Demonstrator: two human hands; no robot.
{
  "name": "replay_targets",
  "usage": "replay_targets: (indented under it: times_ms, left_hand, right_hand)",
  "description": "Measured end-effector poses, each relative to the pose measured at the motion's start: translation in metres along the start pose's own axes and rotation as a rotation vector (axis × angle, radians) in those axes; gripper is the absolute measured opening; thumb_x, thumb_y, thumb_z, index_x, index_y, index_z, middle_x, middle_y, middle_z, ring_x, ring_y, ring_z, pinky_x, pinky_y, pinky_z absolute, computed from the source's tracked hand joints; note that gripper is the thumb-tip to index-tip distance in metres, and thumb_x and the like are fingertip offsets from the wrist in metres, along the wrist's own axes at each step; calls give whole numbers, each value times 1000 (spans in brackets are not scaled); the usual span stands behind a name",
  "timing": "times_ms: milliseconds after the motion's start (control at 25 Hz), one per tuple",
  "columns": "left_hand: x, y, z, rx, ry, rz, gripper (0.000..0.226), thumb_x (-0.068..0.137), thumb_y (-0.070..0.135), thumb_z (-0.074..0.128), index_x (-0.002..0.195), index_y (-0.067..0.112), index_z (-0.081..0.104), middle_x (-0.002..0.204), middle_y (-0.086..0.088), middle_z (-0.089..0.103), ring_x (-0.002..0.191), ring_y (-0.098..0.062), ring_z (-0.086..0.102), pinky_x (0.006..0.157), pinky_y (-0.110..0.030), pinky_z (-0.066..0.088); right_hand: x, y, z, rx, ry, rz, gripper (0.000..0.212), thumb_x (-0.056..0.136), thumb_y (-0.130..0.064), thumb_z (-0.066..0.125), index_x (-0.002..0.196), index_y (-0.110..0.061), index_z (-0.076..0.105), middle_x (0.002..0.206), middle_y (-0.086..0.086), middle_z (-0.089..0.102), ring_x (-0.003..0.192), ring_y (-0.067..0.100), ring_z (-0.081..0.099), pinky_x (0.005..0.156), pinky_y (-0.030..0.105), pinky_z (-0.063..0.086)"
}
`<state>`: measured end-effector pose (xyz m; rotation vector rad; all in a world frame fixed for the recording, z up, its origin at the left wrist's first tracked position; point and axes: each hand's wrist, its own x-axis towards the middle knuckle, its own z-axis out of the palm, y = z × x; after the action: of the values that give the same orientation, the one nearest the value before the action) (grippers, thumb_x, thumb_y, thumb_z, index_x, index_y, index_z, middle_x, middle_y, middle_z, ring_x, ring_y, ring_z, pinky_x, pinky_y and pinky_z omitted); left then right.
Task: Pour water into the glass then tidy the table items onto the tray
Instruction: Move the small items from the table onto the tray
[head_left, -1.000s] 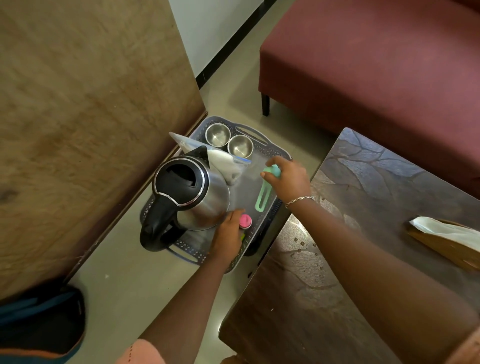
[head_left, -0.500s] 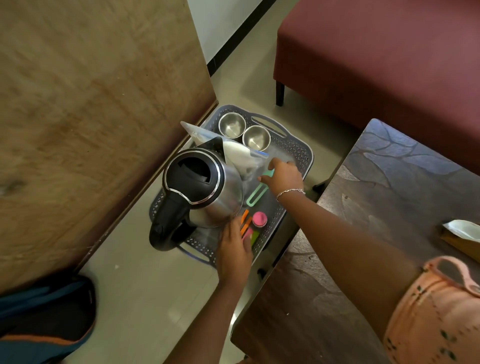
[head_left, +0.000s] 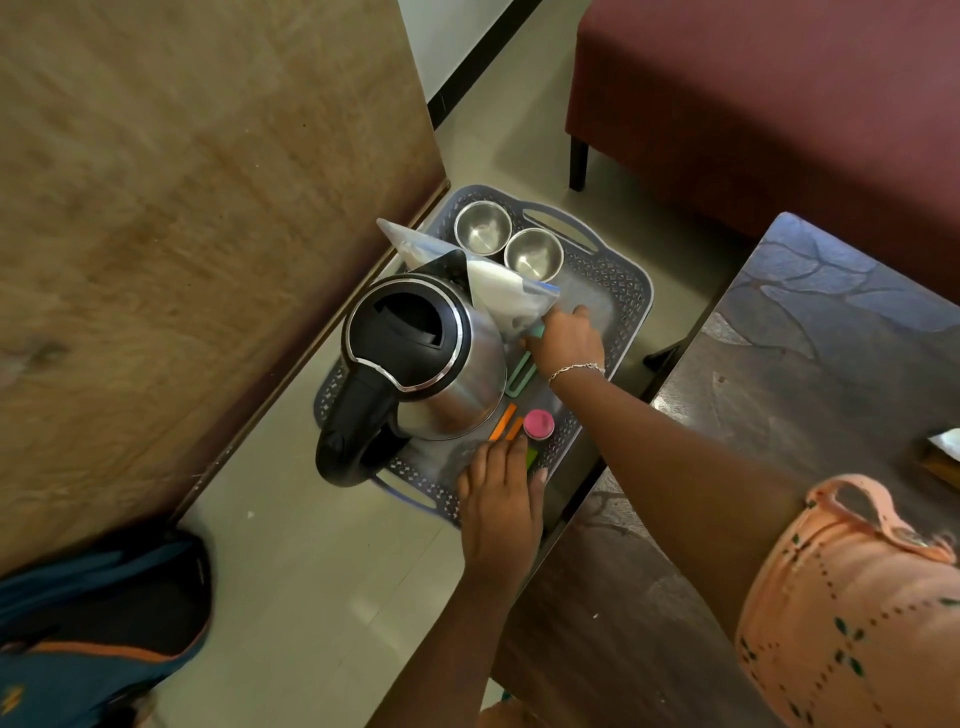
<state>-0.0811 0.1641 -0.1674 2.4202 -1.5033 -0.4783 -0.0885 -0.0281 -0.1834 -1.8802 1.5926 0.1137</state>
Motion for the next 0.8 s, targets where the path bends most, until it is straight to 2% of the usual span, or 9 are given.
replay_targets:
  times_ms: [200, 280, 400, 480, 560, 680, 800]
  left_hand:
    - [0, -5, -2, -1, -32, -32, 33, 88, 26, 58, 116, 9, 59, 112, -11, 66, 108, -28, 60, 85, -42, 49]
    - [-2, -5, -5, -39, -66, -50, 36, 91, 28, 53, 121, 9, 55, 120, -11, 62, 115, -27, 55, 91, -42, 45]
    - [-6, -5, -8, -50, -119, -72, 45, 93, 32, 46, 133, 11, 44, 132, -10, 52, 125, -26, 45, 101, -40, 37]
    - [-9, 3, -12, -59, -138, -73, 53, 94, 34, 45, 140, 12, 33, 140, -10, 44, 131, -26, 38, 107, -40, 33]
    - [-12, 20, -18, -50, -121, -29, 59, 93, 34, 47, 143, 10, 27, 145, -13, 38, 136, -30, 32, 110, -42, 31]
    - [-15, 56, -22, 80, -34, 91, 65, 90, 37, 52, 141, 4, 31, 149, -21, 29, 139, -38, 25, 112, -48, 28]
    - [-21, 98, -22, 176, -45, 176, 73, 86, 43, 56, 142, 5, 30, 151, -22, 24, 139, -39, 23, 111, -50, 27]
  right_hand:
    - [-3, 4, 2, -48, -46, -26, 32, 88, -13, 50, 119, -6, 51, 121, 25, 46, 106, 44, 53, 91, 43, 43]
    - [-9, 9, -7, -51, -66, -41, 35, 88, -11, 50, 122, -2, 47, 125, 26, 43, 110, 44, 50, 93, 43, 41]
    - [-28, 18, -27, -113, 19, -166, 36, 85, -7, 50, 120, -1, 43, 125, 23, 44, 112, 40, 47, 93, 44, 39]
    - [-46, 32, -42, -244, 137, -312, 45, 83, -7, 49, 126, -1, 37, 131, 24, 42, 122, 38, 40, 106, 46, 27]
    - [-65, 51, -57, -334, 234, -423, 54, 87, -9, 46, 137, -2, 26, 144, 26, 29, 136, 38, 23, 116, 46, 9]
    - [-99, 87, -76, -383, 306, -454, 65, 92, -21, 47, 144, -6, 10, 153, 23, 10, 142, 37, 5, 114, 43, -5]
    - [-132, 129, -94, -403, 298, -413, 73, 91, -29, 48, 144, -7, 3, 154, 20, 4, 142, 34, 0, 111, 42, -9]
